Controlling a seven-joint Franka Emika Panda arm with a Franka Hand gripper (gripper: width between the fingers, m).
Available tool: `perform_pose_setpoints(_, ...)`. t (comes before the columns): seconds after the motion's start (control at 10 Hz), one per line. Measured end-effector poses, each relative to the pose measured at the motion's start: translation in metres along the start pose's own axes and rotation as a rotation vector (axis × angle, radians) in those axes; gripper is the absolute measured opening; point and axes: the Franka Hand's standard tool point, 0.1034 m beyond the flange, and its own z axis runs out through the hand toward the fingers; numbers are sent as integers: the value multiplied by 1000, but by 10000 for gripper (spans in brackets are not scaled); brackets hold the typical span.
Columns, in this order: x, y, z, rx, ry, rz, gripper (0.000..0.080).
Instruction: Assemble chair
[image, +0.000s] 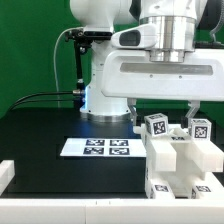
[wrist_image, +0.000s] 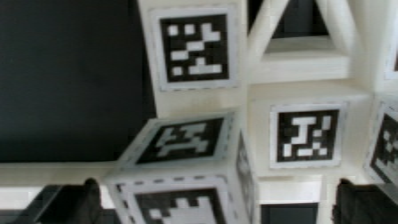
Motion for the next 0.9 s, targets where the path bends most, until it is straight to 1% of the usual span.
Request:
perform_pose_setpoints(0.1,0,0,0,0,0,4,530)
perform_pose_setpoints(0.2,0,0,0,0,0,35,391)
perform_pose_setpoints(0.3,0,1,0,1,0,122,280)
perform_pose_setpoints(0.7,1,4,2,-7,-13,510,281)
perform_pose_setpoints(0.8,1,5,2,0,-14,691,281)
perform_pose_setpoints(0.9,1,6,2,-1,-14,878,281)
